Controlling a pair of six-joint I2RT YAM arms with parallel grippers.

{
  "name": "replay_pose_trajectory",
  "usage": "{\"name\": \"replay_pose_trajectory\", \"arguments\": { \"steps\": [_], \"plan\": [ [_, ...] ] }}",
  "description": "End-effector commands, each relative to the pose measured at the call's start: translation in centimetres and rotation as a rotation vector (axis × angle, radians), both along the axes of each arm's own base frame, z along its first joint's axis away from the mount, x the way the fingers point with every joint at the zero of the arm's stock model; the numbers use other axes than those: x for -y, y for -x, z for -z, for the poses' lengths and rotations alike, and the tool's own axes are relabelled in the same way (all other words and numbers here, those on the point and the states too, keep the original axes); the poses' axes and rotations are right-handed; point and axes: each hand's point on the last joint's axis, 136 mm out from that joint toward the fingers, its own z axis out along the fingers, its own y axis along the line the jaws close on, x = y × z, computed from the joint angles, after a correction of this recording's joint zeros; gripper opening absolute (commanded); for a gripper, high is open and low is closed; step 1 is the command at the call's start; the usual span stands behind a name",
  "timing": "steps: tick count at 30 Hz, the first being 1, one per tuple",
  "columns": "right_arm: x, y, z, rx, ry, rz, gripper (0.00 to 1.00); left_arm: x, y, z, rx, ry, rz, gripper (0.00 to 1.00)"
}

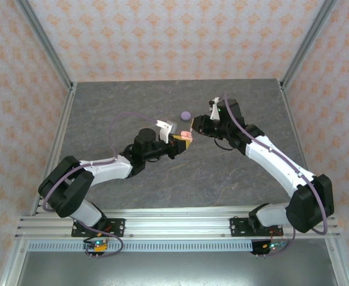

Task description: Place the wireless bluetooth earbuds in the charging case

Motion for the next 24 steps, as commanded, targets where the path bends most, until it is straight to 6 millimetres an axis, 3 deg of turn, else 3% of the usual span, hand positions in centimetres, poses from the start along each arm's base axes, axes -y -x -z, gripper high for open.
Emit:
{"name": "replay_pose_trajectory", "arguments": {
  "steps": [1,24],
  "plan": [
    [-0.6,0.5,-1.1,0.050,-0.016,-0.036,0.22,0.7,0.2,-1.8,0.040,0.058,0.032,0.06],
    [-1.7,1.0,-0.2,0.035,0.025,-0.077,0.22,1.2,0.0,-3.9,0.046,0.088,0.037,0.07]
  ]
}}
